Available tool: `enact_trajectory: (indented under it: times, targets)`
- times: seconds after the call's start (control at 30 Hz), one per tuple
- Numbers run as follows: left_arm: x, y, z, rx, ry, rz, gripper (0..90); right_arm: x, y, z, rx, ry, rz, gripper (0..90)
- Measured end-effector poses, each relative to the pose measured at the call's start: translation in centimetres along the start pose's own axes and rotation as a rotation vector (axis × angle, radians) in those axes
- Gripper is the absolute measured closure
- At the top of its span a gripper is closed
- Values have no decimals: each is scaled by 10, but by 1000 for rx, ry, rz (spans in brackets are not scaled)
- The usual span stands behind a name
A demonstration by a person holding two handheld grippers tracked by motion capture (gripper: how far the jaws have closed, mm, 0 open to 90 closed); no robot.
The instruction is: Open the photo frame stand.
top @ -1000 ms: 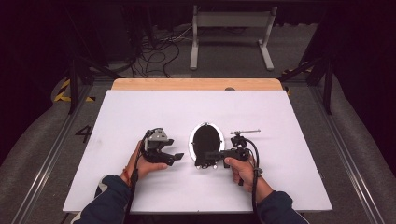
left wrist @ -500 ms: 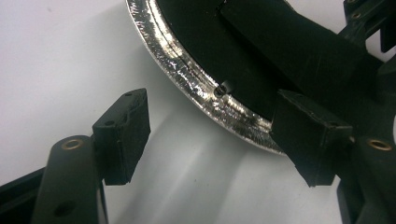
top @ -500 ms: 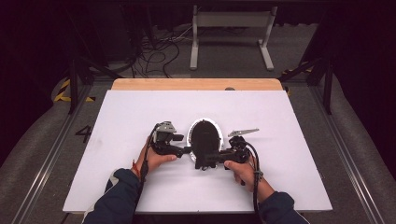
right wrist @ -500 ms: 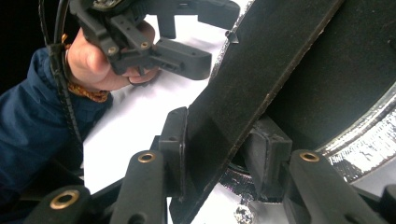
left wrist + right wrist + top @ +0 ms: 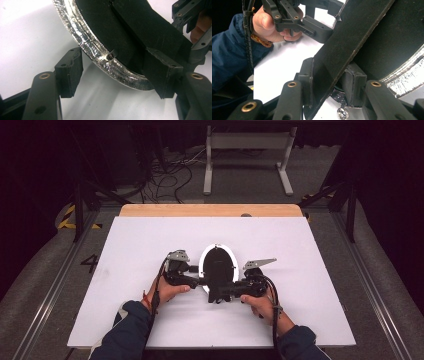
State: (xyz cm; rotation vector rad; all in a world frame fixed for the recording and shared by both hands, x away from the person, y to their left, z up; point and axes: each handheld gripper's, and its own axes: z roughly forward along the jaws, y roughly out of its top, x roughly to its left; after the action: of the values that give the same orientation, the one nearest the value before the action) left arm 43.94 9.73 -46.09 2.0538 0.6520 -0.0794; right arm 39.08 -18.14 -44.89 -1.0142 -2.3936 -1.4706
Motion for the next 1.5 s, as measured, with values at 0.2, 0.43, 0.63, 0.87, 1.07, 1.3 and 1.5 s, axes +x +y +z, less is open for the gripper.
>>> enact_trajectory:
  times: [0.2, 0.43, 0.63, 0.87, 1.07, 1.3, 1.5]
  targets:
    - [-1, 1, 0, -14, -32, -4, 336, 0, -2, -1, -8, 9, -18, 654]
    - [0, 2, 0, -16, -52, 11, 336, -1, -3, -2, -15, 23, -26, 661]
    - [-2, 3, -2, -14, -45, 25, 343, 0, -4, -2, -18, 21, -31, 662]
    - [-7, 5, -8, -49, -15, 55, 414, 1, -5, -4, -12, 12, -19, 673]
    - [-16, 9, -21, -135, -15, 94, 506, 1, -6, -4, -7, 7, 22, 734]
    - [-23, 8, -27, -175, -17, 120, 622, 3, -5, -5, 14, 7, 0, 788]
    - [-22, 6, -30, -185, -34, 131, 688, 5, -5, -5, 23, -1, -19, 794]
